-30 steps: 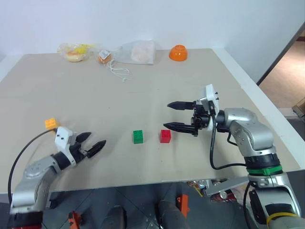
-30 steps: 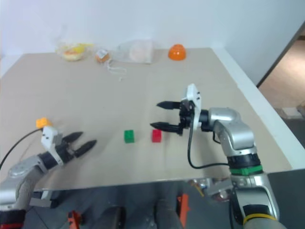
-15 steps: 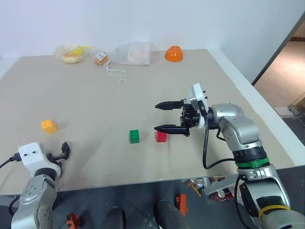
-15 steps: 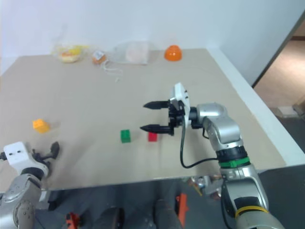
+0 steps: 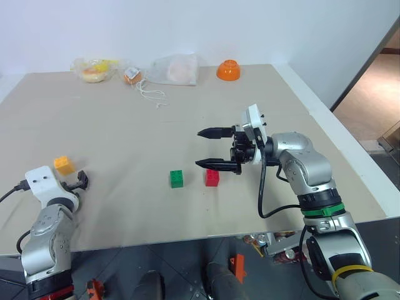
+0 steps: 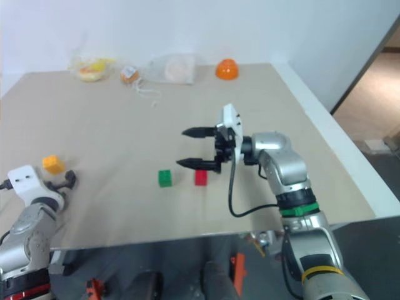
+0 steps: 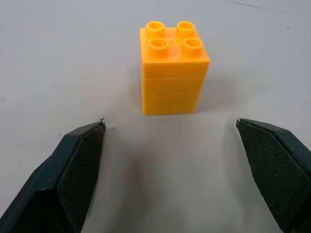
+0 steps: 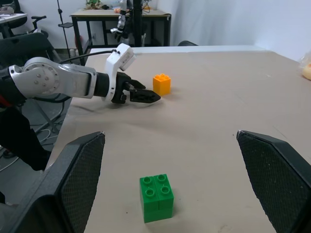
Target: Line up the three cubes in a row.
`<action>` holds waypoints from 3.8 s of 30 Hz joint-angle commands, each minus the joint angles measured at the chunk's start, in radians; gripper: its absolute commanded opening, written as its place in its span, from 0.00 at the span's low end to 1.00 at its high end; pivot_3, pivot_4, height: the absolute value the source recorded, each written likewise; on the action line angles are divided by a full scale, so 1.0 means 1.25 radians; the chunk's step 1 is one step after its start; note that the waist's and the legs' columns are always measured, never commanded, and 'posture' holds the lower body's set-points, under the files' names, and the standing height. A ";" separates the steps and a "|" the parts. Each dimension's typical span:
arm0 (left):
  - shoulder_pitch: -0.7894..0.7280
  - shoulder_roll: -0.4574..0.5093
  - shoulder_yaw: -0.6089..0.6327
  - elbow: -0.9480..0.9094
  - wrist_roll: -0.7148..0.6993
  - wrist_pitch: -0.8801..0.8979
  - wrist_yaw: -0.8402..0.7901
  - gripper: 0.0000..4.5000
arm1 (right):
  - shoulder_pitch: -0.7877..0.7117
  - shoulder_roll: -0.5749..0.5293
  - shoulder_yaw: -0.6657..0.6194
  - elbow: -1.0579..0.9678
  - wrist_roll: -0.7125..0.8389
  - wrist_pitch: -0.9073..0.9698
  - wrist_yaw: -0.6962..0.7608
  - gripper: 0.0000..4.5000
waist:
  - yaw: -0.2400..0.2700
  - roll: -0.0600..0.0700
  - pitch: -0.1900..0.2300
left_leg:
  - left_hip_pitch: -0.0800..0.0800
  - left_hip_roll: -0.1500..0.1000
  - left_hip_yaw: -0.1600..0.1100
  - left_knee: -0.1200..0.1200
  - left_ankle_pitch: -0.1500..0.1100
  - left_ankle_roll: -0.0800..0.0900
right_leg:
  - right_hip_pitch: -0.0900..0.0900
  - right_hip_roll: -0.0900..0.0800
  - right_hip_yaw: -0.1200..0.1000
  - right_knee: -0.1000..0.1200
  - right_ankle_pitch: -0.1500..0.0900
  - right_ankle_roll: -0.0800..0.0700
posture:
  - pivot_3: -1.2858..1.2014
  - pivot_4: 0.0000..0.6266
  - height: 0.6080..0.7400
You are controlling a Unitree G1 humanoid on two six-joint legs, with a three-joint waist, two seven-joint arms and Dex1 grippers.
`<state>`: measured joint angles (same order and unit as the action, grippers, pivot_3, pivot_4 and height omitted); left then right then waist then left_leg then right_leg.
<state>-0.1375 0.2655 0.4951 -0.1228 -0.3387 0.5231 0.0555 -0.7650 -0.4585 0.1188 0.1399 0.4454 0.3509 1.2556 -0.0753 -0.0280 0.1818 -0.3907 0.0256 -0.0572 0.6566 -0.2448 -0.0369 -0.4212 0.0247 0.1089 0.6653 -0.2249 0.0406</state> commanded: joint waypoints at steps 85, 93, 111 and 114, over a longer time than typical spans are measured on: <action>-0.162 0.322 -0.398 0.297 -0.003 -0.410 -1.106 0.30 | 0.092 -0.084 -0.073 -0.144 0.051 0.096 -0.073 1.00 | -0.001 0.000 0.001 | -0.003 -0.004 0.000 -0.003 0.001 -0.004 | -0.003 -0.005 -0.001 0.000 -0.004 0.003 | 0.52 0.24 1.00; -0.207 0.305 -0.397 0.342 -0.004 -0.417 -1.112 0.90 | 0.092 -0.089 -0.075 -0.143 0.053 0.099 -0.078 1.00 | -0.001 0.000 0.001 | -0.003 -0.004 0.000 -0.003 0.001 -0.004 | -0.003 -0.005 -0.001 0.000 -0.004 0.003 | 0.52 0.24 1.00; 0.078 0.463 -0.192 0.082 -0.153 -0.159 -1.034 0.99 | 0.073 -0.103 -0.097 -0.101 0.051 0.087 -0.076 1.00 | -0.004 0.001 0.001 | -0.003 -0.003 0.000 -0.004 0.001 -0.003 | -0.004 -0.005 -0.001 0.000 -0.005 0.002 | 0.52 0.24 1.00; 0.052 0.397 -0.043 0.099 -0.183 -0.062 -0.765 0.99 | 0.111 -0.101 -0.140 -0.068 0.043 0.083 -0.139 1.00 | 0.003 0.001 0.001 | -0.003 -0.002 -0.001 -0.003 0.001 -0.003 | -0.003 -0.006 -0.004 0.000 -0.005 0.002 | 0.52 0.24 1.00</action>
<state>-0.0547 0.7761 0.3268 0.0152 -0.5337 0.3927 -1.0675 -0.6404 -0.5785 0.0084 0.0433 0.4954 0.4686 1.1238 -0.0711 -0.0271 0.1835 -0.3949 0.0238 -0.0583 0.6539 -0.2430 -0.0405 -0.4241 0.0169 0.1012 0.6662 -0.2309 0.0428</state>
